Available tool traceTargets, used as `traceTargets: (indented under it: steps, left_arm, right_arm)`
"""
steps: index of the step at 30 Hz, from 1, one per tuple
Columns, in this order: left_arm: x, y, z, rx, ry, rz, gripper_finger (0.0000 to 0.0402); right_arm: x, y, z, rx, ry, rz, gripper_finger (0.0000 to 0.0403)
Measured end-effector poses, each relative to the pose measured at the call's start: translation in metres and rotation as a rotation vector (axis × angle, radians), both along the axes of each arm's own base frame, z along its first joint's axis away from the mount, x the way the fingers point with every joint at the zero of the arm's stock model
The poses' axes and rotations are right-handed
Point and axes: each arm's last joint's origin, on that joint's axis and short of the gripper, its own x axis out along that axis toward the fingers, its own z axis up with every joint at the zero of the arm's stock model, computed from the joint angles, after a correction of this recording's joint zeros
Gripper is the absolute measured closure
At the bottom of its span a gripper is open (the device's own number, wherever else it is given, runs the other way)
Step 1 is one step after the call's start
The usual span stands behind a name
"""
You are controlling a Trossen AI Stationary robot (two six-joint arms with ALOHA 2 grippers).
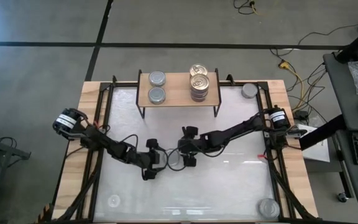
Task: Stack canned seafood by type on shelf
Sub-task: Stack the green tuna can on top of the other green tuna can on the shelf
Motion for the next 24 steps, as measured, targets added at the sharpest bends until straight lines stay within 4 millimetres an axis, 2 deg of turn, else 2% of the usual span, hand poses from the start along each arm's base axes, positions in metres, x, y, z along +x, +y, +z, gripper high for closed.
traceTargets:
  steps: [10,15,24]
  left_arm:
    - [0.004,0.002,-0.001,0.077,-0.031,-0.062,0.0013]
    - [0.006,0.003,-0.001,0.061,-0.032,-0.066,0.0013]
    - [0.008,0.003,0.0,-0.115,-0.057,0.003,0.0011]
  right_arm:
    - [0.007,0.002,-0.009,0.003,-0.044,0.024,0.0022]
    - [0.01,0.0,-0.013,-0.006,-0.063,0.015,0.0022]
    - [0.015,-0.001,-0.009,-0.027,-0.085,0.014,0.0022]
